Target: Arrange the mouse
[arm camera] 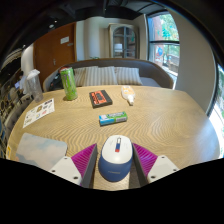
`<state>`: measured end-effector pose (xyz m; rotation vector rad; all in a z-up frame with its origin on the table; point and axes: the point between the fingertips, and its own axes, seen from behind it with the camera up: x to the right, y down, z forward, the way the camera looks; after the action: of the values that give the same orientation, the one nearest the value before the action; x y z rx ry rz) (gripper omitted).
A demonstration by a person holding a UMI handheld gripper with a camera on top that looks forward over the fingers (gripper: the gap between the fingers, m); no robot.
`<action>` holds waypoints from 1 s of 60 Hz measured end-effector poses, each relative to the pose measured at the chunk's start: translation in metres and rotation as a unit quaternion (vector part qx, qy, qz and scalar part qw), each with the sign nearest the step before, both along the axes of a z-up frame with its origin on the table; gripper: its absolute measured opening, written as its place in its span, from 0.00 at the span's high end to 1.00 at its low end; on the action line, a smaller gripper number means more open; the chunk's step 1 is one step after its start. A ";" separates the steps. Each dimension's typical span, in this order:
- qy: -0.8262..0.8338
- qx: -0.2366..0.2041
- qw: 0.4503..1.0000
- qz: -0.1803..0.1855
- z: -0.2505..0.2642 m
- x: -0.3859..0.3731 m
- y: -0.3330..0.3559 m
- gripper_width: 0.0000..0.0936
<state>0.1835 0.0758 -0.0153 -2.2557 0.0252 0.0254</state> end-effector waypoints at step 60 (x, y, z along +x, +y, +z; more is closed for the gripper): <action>0.024 0.006 0.998 -0.052 0.040 -0.233 -0.058 0.61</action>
<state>-0.0496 0.0181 0.0243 -2.2386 0.1677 0.0230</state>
